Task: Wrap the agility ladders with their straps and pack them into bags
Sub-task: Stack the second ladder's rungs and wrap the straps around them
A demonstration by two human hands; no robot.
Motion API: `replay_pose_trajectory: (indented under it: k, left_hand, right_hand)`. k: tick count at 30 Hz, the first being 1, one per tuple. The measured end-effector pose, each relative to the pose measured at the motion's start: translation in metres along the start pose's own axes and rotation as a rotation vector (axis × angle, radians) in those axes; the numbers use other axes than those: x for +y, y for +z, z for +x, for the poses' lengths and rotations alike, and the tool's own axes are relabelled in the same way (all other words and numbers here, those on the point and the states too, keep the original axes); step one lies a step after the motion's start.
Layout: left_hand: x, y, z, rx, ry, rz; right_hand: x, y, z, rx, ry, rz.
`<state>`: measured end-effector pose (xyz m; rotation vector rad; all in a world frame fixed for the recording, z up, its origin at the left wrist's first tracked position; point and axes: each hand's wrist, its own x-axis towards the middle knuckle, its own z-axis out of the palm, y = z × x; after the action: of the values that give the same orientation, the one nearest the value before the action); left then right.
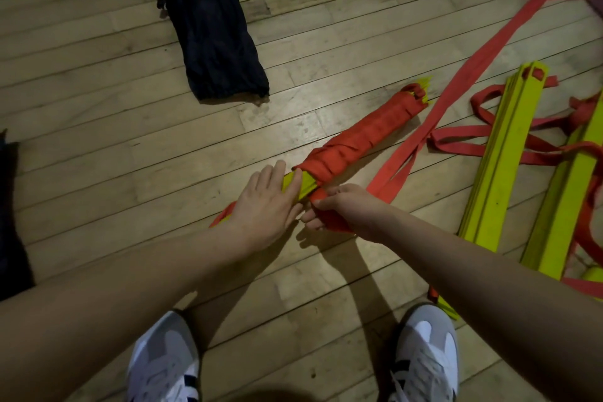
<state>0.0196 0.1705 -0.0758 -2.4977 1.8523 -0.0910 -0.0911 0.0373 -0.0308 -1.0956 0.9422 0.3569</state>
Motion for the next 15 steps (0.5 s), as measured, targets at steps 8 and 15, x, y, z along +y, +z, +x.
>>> replay_pose_trajectory:
  k: [8, 15]
  left_hand:
    - [0.026, -0.025, 0.007, -0.337, -0.106, -0.159]
    - [0.01, -0.029, 0.022, -0.377, -0.233, -0.219]
  right_hand:
    - [0.01, -0.005, -0.004, 0.03, 0.014, -0.091]
    - [0.001, -0.012, -0.004, -0.004, 0.035, -0.183]
